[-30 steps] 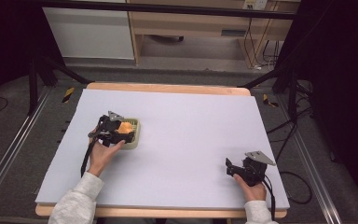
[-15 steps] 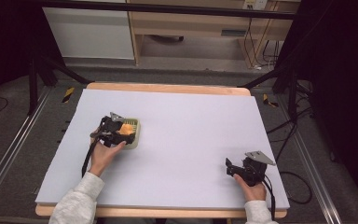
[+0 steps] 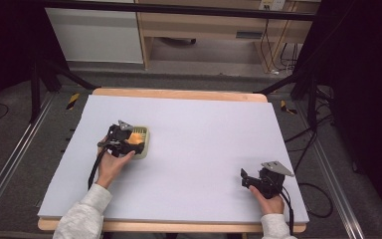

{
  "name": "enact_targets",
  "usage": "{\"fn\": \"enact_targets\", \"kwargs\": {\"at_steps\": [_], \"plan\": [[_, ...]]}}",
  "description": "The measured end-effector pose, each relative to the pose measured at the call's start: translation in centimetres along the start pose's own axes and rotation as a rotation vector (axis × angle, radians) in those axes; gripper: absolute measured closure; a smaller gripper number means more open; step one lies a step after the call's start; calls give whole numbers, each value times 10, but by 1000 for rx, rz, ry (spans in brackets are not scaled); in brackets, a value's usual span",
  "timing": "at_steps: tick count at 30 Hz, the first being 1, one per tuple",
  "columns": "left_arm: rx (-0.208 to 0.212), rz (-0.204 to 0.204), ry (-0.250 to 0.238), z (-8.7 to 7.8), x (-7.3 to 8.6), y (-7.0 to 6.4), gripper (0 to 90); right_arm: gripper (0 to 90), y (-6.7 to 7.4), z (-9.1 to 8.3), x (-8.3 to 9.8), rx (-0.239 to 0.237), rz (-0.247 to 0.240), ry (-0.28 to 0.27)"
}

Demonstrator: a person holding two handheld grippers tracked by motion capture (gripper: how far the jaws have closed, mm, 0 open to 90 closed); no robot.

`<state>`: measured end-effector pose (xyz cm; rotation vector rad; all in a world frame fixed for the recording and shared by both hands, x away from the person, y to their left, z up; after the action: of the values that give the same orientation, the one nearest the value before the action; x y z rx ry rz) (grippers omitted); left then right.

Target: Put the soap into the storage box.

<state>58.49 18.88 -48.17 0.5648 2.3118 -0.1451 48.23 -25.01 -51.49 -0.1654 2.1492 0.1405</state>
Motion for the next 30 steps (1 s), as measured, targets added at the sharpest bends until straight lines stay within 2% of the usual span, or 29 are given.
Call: {"fn": "enact_targets", "kwargs": {"at_steps": [5,10,22,30], "plan": [[-9,6,-8,3,0,-1,265,61,0,0,0,0,0,0],[-14,-7,-6,6,1,1,264,61,0,0,0,0,0,0],[-37,16,-11,7,1,0,257,61,0,0,0,0,-2,-1],[-28,27,-57,-5,-6,-3,206,61,0,0,0,-1,-1,-2]]}}
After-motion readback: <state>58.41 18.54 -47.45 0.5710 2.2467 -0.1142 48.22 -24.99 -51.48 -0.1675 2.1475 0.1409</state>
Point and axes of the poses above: each handheld gripper's, and its own axes: z roughly forward along the jaws, x roughly out of its underside, y roughly to its left, the point moved 5 cm from there along z, roughly forward along the jaws
